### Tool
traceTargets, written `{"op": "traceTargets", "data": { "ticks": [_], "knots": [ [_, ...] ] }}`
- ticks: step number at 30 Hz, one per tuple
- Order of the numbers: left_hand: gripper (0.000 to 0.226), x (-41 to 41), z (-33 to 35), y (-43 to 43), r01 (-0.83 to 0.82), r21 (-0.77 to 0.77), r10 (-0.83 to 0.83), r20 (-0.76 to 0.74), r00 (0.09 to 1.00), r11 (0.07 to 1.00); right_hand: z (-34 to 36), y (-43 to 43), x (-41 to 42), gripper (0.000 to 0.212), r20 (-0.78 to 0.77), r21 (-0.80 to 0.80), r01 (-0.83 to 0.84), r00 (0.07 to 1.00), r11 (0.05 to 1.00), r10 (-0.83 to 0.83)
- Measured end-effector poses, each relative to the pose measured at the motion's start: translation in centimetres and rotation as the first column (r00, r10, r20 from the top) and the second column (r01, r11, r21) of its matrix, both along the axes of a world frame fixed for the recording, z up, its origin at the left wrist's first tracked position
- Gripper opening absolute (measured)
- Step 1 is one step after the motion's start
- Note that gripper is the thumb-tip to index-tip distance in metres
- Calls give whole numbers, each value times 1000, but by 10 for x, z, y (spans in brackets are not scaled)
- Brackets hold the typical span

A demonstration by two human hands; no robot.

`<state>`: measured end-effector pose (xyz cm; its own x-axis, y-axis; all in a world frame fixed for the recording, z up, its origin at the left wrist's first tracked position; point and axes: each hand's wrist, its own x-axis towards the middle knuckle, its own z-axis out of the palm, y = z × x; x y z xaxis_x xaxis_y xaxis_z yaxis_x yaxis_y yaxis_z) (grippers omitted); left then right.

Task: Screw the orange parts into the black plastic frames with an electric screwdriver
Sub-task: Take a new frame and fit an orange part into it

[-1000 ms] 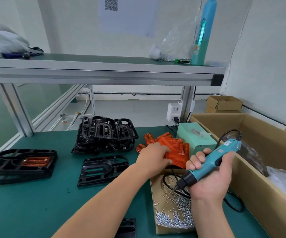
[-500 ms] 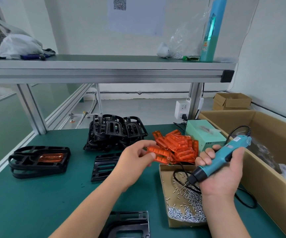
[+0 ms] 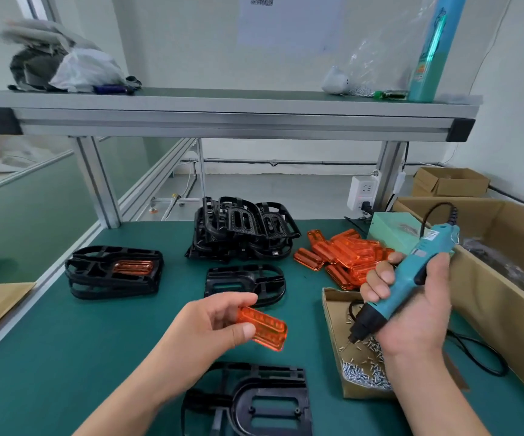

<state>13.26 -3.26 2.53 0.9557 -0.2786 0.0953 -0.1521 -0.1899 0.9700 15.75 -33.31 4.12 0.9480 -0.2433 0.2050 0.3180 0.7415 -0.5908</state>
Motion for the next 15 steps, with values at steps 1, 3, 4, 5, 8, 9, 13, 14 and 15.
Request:
{"op": "traceTargets", "data": {
  "ticks": [1,3,4,5,8,9,13,14,15],
  "knots": [
    [51,-2,-1,1,-10,5,9,13,1000,1000,0,1,0,56,4,-7,-10,1000,1000,10],
    [53,-4,-3,2,-30,-5,30,22,999,1000,0,3,0,56,17,-25,-26,999,999,27],
    [52,-5,-4,3,-43,-17,43,18,999,999,0,4,0,56,22,-35,-33,999,999,34],
    [51,-5,-4,3,-52,-28,52,13,999,998,-1,6,-1,57,25,-44,-38,999,998,39],
    [46,-8,-3,3,-54,-53,54,4,999,997,-1,8,-2,57,25,-56,-50,998,997,51],
    [44,-8,-3,2,-51,-58,51,1,999,997,-2,9,-2,57,22,-58,-53,998,997,54],
    [42,-10,-2,2,-46,-79,44,-26,999,996,-2,12,-3,57,12,-69,-65,998,995,66],
    [44,-10,-2,2,-47,-86,44,-40,998,995,-2,13,-4,57,11,-73,-67,998,995,68],
    [44,-9,-2,2,-43,-97,38,-54,998,994,-2,14,-4,57,10,-77,-67,998,995,68]
  ]
}}
